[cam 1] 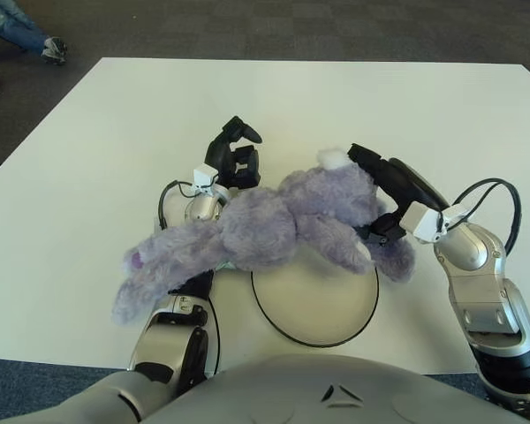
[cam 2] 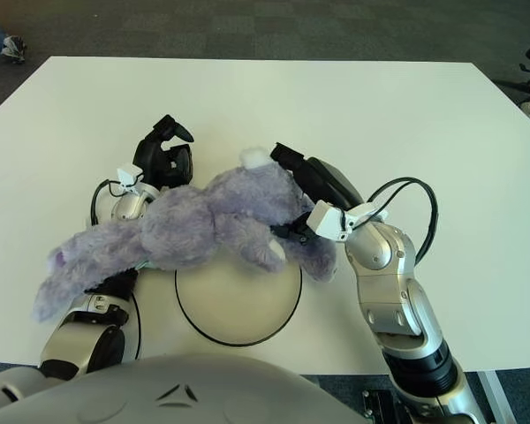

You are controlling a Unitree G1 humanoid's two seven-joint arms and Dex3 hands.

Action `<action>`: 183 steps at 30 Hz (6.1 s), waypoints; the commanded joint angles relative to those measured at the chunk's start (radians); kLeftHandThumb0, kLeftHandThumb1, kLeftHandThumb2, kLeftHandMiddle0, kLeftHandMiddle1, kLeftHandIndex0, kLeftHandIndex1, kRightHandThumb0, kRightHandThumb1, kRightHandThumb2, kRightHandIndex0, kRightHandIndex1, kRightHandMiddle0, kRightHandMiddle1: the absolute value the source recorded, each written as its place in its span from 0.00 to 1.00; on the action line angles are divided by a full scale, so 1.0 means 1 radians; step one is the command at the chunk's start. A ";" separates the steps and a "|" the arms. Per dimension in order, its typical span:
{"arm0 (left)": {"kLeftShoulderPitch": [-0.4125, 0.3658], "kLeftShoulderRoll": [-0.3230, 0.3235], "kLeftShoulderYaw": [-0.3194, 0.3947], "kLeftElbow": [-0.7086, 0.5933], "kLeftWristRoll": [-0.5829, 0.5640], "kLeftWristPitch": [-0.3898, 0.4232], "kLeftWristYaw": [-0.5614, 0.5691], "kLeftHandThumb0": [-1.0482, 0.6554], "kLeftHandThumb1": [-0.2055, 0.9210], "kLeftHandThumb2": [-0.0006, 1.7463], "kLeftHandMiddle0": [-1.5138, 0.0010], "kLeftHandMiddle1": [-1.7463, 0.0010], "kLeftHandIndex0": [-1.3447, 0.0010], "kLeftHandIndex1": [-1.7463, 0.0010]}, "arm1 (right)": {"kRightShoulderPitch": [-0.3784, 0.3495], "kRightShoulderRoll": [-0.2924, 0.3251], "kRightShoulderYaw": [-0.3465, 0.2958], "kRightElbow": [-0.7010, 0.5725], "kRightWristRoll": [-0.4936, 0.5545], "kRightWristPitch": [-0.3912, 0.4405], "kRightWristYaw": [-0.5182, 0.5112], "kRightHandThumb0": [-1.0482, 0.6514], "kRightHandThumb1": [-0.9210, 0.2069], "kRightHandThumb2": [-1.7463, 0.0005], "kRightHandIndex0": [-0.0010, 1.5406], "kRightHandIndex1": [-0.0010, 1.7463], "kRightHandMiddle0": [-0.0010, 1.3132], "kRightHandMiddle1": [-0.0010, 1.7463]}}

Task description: Put the doll into the plate.

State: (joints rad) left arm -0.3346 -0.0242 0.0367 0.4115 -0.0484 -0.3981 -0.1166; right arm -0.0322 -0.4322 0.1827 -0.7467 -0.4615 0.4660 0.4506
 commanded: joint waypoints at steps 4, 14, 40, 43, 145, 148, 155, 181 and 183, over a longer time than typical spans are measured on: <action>0.002 0.010 0.003 0.014 0.002 -0.008 0.003 0.36 0.56 0.67 0.22 0.00 0.61 0.00 | -0.019 0.021 -0.014 -0.032 -0.008 0.044 -0.007 0.62 0.68 0.15 0.49 0.98 0.38 0.98; -0.002 0.013 0.004 0.023 -0.005 -0.007 -0.003 0.35 0.56 0.67 0.22 0.00 0.61 0.00 | -0.038 0.048 -0.052 -0.058 0.049 0.108 0.005 0.61 0.70 0.15 0.51 0.99 0.44 0.91; -0.002 0.010 0.006 0.012 -0.026 0.024 -0.008 0.35 0.55 0.69 0.21 0.00 0.60 0.00 | -0.094 0.026 -0.145 -0.052 0.194 0.166 0.034 0.61 0.74 0.14 0.52 1.00 0.52 0.85; -0.002 0.011 0.005 0.013 -0.028 0.023 -0.007 0.35 0.55 0.69 0.21 0.00 0.60 0.00 | -0.095 0.012 -0.161 -0.056 0.218 0.175 0.048 0.61 0.75 0.14 0.52 1.00 0.53 0.85; -0.010 0.009 -0.017 0.024 0.010 0.016 0.014 0.35 0.55 0.68 0.22 0.00 0.60 0.00 | 0.032 -0.361 -0.302 -0.106 0.649 0.127 0.281 0.43 0.13 0.67 0.22 0.67 0.32 0.89; -0.009 0.008 -0.018 0.022 0.010 0.018 0.013 0.35 0.55 0.69 0.22 0.00 0.60 0.00 | 0.037 -0.365 -0.310 -0.091 0.657 0.087 0.298 0.31 0.31 0.56 0.20 0.62 0.14 0.82; -0.008 0.007 -0.018 0.015 0.007 0.030 0.009 0.35 0.54 0.69 0.22 0.00 0.60 0.00 | 0.040 -0.399 -0.325 -0.027 0.666 -0.051 0.381 0.17 0.30 0.58 0.12 0.42 0.01 0.65; -0.005 -0.001 -0.017 0.010 0.007 0.024 0.008 0.35 0.54 0.69 0.22 0.00 0.59 0.00 | 0.041 -0.434 -0.396 0.055 0.796 -0.086 0.460 0.11 0.34 0.64 0.01 0.20 0.00 0.44; -0.005 -0.002 -0.018 0.011 0.008 0.023 0.009 0.35 0.54 0.70 0.22 0.00 0.59 0.00 | 0.046 -0.433 -0.403 0.062 0.801 -0.098 0.462 0.11 0.34 0.63 0.01 0.19 0.00 0.43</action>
State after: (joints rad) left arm -0.3427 -0.0283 0.0203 0.4261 -0.0395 -0.3645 -0.1096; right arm 0.0111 -0.8683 -0.1913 -0.7013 0.3228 0.3881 0.9119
